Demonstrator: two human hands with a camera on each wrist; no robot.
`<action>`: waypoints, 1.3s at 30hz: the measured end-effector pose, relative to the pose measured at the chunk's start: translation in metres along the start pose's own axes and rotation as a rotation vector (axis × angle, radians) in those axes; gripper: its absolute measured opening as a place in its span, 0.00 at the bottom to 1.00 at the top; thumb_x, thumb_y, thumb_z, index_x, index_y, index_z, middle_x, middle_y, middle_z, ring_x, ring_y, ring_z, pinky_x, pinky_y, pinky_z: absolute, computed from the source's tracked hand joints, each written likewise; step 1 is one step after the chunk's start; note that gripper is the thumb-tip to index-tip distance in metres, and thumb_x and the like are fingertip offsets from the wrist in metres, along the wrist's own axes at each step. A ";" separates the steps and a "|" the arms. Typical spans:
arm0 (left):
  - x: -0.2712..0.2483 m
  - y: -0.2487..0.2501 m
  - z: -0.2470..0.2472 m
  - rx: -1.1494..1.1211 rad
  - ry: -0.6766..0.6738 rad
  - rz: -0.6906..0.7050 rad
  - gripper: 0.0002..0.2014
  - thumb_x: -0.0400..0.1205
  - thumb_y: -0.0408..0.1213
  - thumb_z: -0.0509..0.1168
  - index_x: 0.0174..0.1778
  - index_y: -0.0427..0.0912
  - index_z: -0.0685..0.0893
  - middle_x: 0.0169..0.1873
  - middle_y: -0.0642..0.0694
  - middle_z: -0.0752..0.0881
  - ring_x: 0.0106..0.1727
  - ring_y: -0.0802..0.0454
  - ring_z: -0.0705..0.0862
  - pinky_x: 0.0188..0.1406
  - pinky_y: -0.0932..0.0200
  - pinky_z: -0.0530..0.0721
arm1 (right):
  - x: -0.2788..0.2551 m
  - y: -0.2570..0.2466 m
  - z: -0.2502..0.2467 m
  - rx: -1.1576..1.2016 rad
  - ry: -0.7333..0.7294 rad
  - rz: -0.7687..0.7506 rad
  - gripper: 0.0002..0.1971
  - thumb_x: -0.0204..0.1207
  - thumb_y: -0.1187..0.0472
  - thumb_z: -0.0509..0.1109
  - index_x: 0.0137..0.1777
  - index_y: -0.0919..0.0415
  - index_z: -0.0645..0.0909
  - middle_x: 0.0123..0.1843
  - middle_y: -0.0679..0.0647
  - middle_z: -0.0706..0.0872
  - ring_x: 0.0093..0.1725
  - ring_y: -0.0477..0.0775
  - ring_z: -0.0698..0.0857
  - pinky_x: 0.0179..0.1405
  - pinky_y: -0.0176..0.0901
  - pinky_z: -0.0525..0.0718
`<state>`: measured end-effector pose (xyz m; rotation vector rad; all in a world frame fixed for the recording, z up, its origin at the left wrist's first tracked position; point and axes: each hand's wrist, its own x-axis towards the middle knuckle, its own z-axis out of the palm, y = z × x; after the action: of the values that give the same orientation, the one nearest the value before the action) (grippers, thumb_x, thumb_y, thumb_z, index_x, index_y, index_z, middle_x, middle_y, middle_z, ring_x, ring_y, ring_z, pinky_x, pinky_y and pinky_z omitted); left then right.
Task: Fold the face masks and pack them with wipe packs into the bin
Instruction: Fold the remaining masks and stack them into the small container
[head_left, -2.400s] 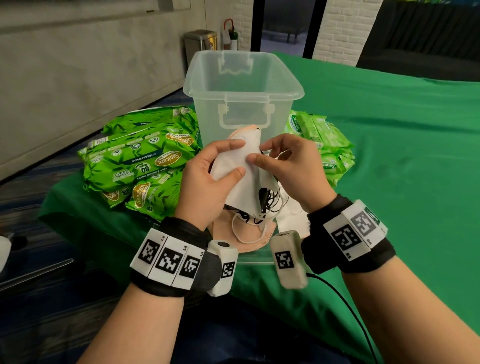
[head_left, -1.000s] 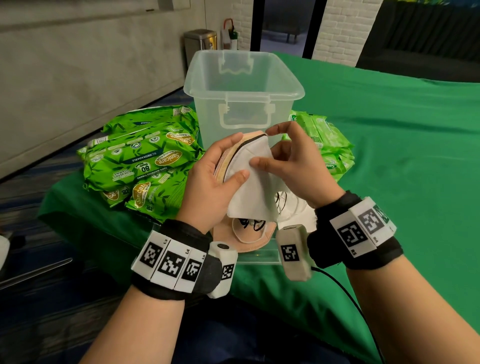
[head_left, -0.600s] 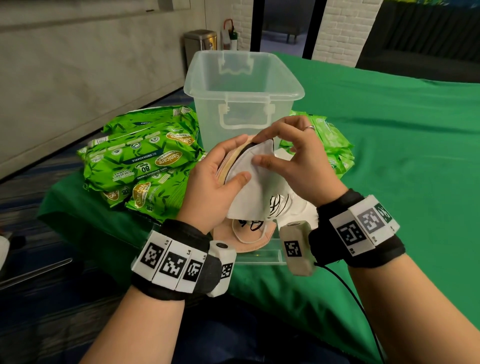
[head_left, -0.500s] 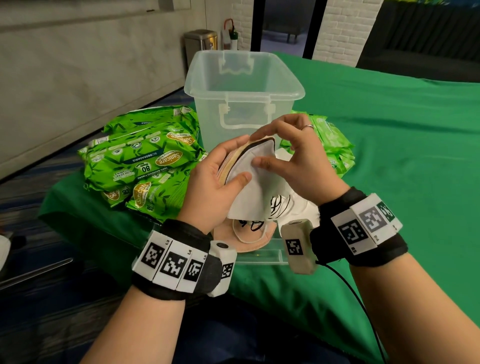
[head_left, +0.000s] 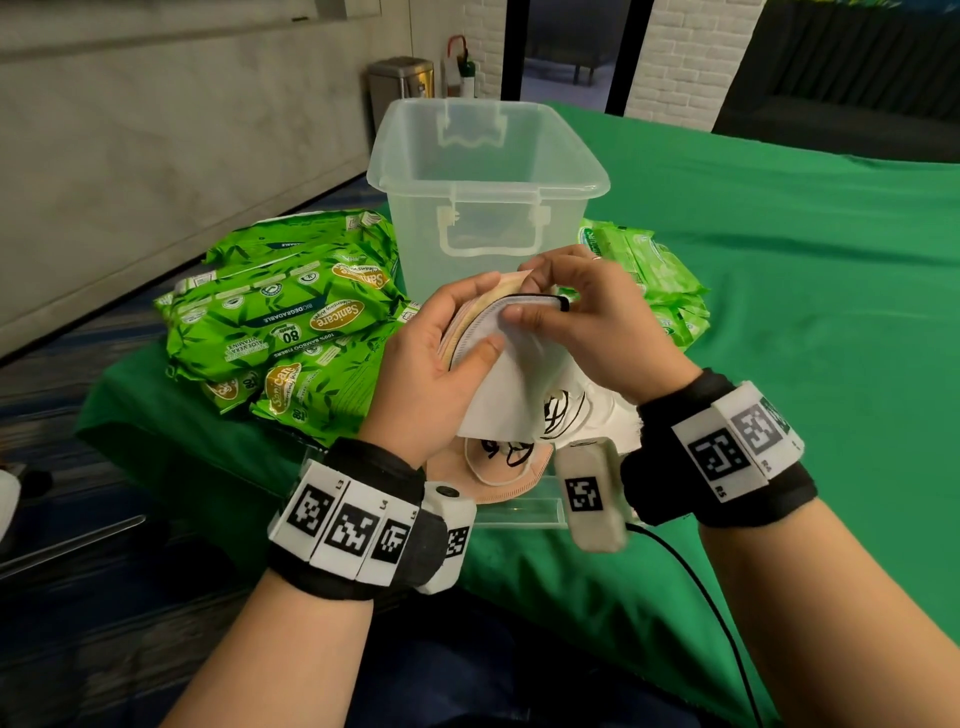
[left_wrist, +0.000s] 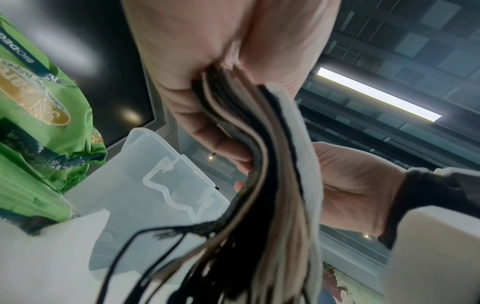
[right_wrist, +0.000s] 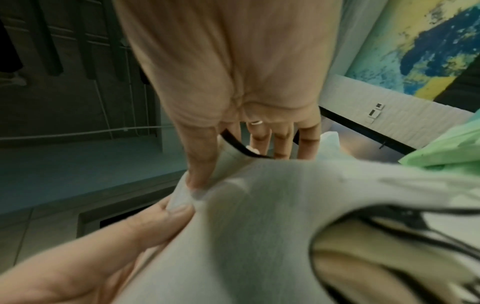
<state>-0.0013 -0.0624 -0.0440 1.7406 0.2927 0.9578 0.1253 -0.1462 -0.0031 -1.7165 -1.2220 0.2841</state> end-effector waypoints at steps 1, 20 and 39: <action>0.000 0.000 0.000 0.000 -0.004 -0.002 0.20 0.74 0.32 0.65 0.59 0.58 0.76 0.56 0.61 0.83 0.60 0.66 0.82 0.67 0.61 0.77 | 0.000 0.000 0.001 0.015 -0.004 0.019 0.11 0.68 0.62 0.77 0.33 0.51 0.77 0.51 0.59 0.81 0.51 0.51 0.80 0.55 0.40 0.76; 0.013 -0.002 -0.021 -0.080 0.132 -0.093 0.18 0.80 0.21 0.59 0.42 0.50 0.85 0.37 0.68 0.88 0.46 0.71 0.84 0.54 0.69 0.80 | -0.009 0.019 0.003 0.452 -0.224 0.262 0.17 0.62 0.71 0.77 0.52 0.70 0.81 0.42 0.60 0.88 0.37 0.57 0.84 0.43 0.46 0.86; 0.015 -0.006 -0.033 0.060 0.120 -0.042 0.20 0.72 0.20 0.71 0.42 0.55 0.84 0.47 0.58 0.86 0.51 0.71 0.82 0.62 0.71 0.74 | -0.014 0.016 -0.015 0.255 -0.226 0.245 0.24 0.64 0.74 0.76 0.56 0.53 0.78 0.48 0.56 0.82 0.46 0.57 0.82 0.57 0.59 0.81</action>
<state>-0.0142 -0.0284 -0.0389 1.7271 0.4378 1.0341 0.1385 -0.1666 -0.0129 -1.6401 -1.0795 0.7666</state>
